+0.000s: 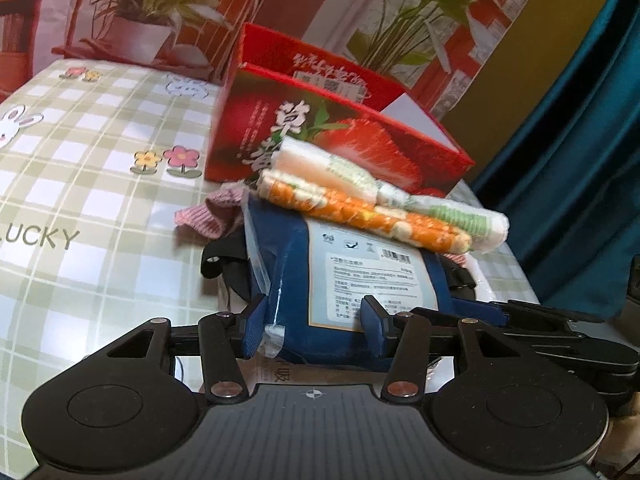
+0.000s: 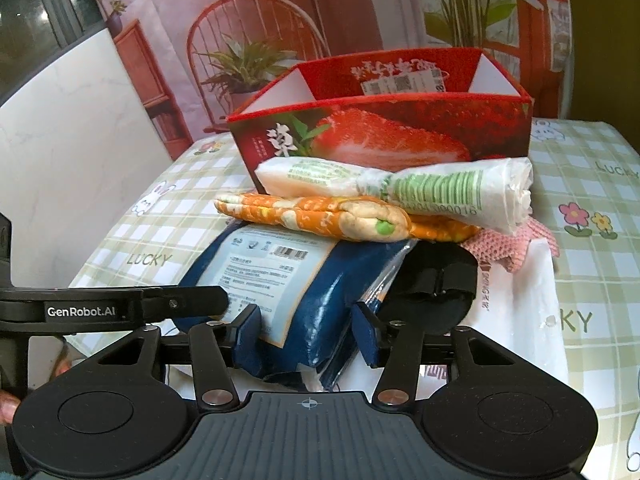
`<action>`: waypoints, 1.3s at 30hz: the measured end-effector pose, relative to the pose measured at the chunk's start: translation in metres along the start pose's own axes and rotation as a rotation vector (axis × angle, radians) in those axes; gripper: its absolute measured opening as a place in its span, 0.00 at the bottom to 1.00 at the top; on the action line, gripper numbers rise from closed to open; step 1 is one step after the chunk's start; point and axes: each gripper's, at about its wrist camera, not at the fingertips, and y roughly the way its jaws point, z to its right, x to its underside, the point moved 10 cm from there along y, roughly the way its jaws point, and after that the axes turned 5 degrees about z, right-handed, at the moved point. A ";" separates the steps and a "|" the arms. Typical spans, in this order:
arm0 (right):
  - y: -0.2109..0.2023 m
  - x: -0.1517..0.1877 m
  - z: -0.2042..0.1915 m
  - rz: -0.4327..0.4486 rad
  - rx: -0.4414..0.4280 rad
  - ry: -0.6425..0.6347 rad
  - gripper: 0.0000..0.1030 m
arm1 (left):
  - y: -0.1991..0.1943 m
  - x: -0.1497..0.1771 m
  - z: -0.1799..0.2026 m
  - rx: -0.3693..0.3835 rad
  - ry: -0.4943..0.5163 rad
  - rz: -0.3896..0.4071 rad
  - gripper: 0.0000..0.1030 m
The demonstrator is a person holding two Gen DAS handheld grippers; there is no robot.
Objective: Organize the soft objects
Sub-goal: 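Lift the blue package with the left tool and carry it over the red box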
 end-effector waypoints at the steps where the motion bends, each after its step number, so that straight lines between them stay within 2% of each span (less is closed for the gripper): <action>1: -0.001 -0.001 -0.002 0.005 -0.005 -0.006 0.43 | -0.003 -0.002 0.002 -0.001 0.009 0.008 0.50; 7: -0.012 -0.012 -0.014 0.050 -0.030 -0.060 0.40 | -0.022 -0.014 0.008 -0.010 0.037 0.056 0.50; 13: -0.032 -0.027 -0.029 0.118 -0.052 -0.122 0.38 | -0.051 -0.031 0.019 0.001 0.071 0.137 0.50; 24: -0.073 -0.076 -0.053 0.271 -0.073 -0.249 0.38 | -0.096 -0.083 0.054 0.032 0.137 0.303 0.50; 31: -0.088 -0.125 -0.052 0.355 -0.052 -0.320 0.38 | -0.094 -0.126 0.081 0.033 0.208 0.363 0.51; 39: -0.070 -0.183 -0.025 0.377 -0.028 -0.372 0.38 | -0.043 -0.175 0.085 0.048 0.186 0.341 0.51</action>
